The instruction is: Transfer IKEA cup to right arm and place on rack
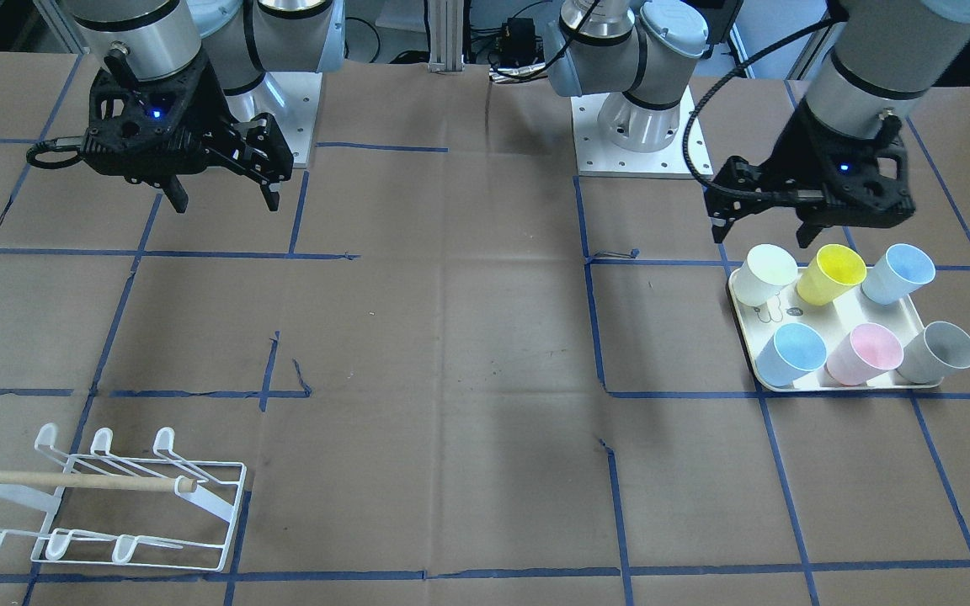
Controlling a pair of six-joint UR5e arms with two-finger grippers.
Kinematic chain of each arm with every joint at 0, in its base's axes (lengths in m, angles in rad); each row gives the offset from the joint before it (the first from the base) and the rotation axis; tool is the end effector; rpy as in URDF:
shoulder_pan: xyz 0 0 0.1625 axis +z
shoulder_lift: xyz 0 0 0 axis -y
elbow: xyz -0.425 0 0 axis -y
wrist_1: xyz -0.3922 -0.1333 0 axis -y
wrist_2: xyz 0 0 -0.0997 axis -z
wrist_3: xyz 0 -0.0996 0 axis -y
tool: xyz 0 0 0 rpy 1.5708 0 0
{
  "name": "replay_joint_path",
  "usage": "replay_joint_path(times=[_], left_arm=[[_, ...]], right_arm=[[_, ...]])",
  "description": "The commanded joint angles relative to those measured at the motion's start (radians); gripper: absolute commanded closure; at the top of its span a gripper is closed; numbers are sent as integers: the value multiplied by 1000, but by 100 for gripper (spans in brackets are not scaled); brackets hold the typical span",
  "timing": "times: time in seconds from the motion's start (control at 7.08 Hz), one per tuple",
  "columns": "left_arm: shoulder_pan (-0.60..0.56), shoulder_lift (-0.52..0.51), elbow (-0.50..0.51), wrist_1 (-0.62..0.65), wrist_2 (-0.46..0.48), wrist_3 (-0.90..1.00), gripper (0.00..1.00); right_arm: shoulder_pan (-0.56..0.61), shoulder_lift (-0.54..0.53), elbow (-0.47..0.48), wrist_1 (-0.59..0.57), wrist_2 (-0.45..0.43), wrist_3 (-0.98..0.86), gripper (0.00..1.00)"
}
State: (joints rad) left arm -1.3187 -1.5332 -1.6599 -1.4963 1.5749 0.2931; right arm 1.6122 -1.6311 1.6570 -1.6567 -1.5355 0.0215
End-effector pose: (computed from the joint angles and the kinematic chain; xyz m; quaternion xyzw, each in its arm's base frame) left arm -0.0095 -0.4957 0.4697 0.0205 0.9997 -0.0105 0.0051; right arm 0.1562 -0.4659 0.4832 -0.0105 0.9993 -0.0294 0.0186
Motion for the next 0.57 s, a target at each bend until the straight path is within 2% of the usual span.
replay_joint_path(times=[0.0, 0.42], left_arm=[[165, -8, -6, 1, -1, 195, 0], [190, -34, -17, 24, -9, 218, 0]], right_arm=[[0, 1, 1, -2, 0, 0, 0], [0, 1, 0, -2, 0, 0, 0]])
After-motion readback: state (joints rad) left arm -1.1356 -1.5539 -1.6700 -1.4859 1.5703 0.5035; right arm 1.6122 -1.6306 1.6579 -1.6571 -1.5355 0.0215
